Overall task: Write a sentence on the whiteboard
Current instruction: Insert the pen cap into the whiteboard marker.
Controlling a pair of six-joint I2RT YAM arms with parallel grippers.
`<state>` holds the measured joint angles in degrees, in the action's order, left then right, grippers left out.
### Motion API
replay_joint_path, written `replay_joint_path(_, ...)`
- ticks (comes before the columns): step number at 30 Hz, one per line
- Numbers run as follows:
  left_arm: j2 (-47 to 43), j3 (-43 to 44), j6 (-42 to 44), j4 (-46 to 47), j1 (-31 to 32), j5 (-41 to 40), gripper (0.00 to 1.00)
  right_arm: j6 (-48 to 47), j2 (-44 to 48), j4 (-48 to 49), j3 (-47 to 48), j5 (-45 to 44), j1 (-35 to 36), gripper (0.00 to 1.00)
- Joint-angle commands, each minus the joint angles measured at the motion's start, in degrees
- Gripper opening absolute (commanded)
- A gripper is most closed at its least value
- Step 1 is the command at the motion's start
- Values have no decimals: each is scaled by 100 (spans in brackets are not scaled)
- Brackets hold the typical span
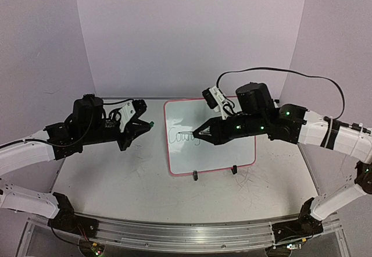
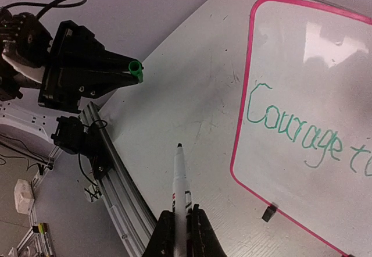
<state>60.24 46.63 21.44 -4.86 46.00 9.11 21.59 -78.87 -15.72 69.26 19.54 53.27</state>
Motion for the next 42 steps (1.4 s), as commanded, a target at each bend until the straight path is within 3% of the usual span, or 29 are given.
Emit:
replay_joint_path(1,-13,-65,898,276,186,128,0,318,-142,299,407,442,14,0)
replay_joint_path(8,-59,-324,1463,295,611,-353,0,547,-782,294,990,1158,16,0)
replay_joint_path(20,31,-401,1531,304,788,-705,0,473,-1108,151,1205,1459,29,0)
replay_joint_path(42,21,-403,1480,353,785,-662,0,412,-1455,-80,1413,1151,117,0)
